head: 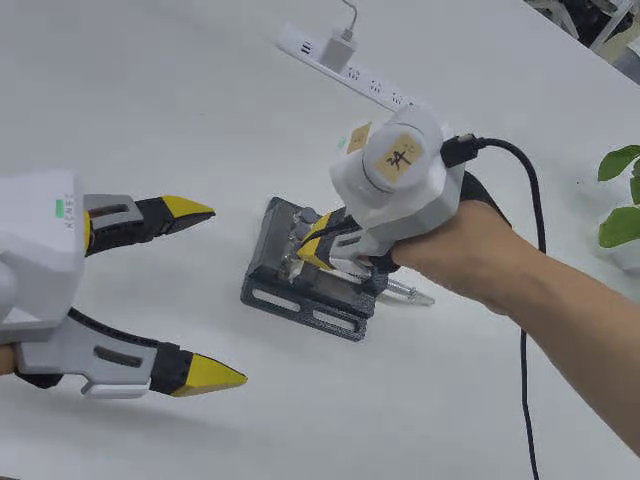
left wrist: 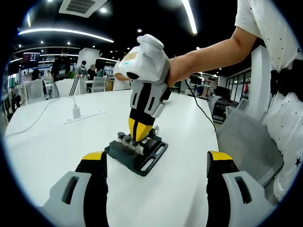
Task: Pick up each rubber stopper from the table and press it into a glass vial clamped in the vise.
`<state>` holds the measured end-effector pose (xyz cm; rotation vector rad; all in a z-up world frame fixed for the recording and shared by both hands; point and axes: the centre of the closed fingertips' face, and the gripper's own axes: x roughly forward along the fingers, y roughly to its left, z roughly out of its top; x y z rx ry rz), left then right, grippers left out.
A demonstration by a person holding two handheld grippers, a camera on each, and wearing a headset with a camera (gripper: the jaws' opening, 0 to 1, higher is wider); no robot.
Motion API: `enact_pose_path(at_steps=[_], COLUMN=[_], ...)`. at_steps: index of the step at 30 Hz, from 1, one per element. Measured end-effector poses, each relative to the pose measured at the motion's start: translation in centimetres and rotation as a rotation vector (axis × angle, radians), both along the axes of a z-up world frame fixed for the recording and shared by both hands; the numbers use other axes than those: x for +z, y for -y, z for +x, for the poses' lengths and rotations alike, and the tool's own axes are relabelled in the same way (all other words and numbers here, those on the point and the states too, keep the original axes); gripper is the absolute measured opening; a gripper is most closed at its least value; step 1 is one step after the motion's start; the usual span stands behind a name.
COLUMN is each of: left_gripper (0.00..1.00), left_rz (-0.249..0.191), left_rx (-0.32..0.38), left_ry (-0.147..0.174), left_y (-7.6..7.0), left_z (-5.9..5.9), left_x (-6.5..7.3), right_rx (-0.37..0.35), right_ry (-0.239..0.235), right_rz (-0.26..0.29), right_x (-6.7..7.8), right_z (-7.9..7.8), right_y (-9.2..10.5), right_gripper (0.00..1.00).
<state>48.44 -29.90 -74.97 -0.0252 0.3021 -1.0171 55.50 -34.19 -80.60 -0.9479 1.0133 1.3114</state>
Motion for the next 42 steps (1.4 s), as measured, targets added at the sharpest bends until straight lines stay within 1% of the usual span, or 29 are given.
enact_pose_path(at_steps=[2,3,6,11,20,26,30,34,42], left_gripper=[0.85,0.85,0.85,0.85,0.85,0.85,0.85,0.85,0.85], left_rz=[0.000,0.000,0.002,-0.001,-0.002,-0.008,-0.007,-0.004,-0.004], left_rx=[0.001,0.000,-0.002,-0.005,0.001,0.003,0.000,-0.001,0.006], left_ry=[0.002,0.002,0.004,0.007,0.003,0.014,0.014,0.013,0.016], left_y=[-0.02,0.01,0.11,0.26,0.19,0.33,0.43,0.43,0.31], left_z=[0.06,0.10,0.17,0.22,0.40,0.74,0.73,0.69,0.59], left_x=[0.03,0.04,0.03,0.18,0.12,0.42,0.35,0.26,0.39], right_rx=[-0.003,0.015,0.015,0.009,0.012,0.017,0.023,0.039,0.046], right_ry=[-0.002,0.007,0.008,-0.009,-0.015,-0.018,-0.022,-0.027,-0.068], right_rz=[-0.012,-0.021,-0.025,-0.040,-0.060,-0.080,-0.088,-0.120,-0.174], right_x=[-0.06,-0.09,-0.11,-0.12,-0.16,-0.19,-0.21,-0.34,-0.39], right_z=[0.02,-0.01,-0.02,-0.01,-0.03,-0.05,-0.10,-0.13,-0.24], right_y=[-0.08,-0.08,-0.05,0.02,0.06,0.08,0.09,-0.07,-0.10], right_gripper=[0.00,0.00,0.00,0.00,0.00,0.00,0.00,0.00,0.00])
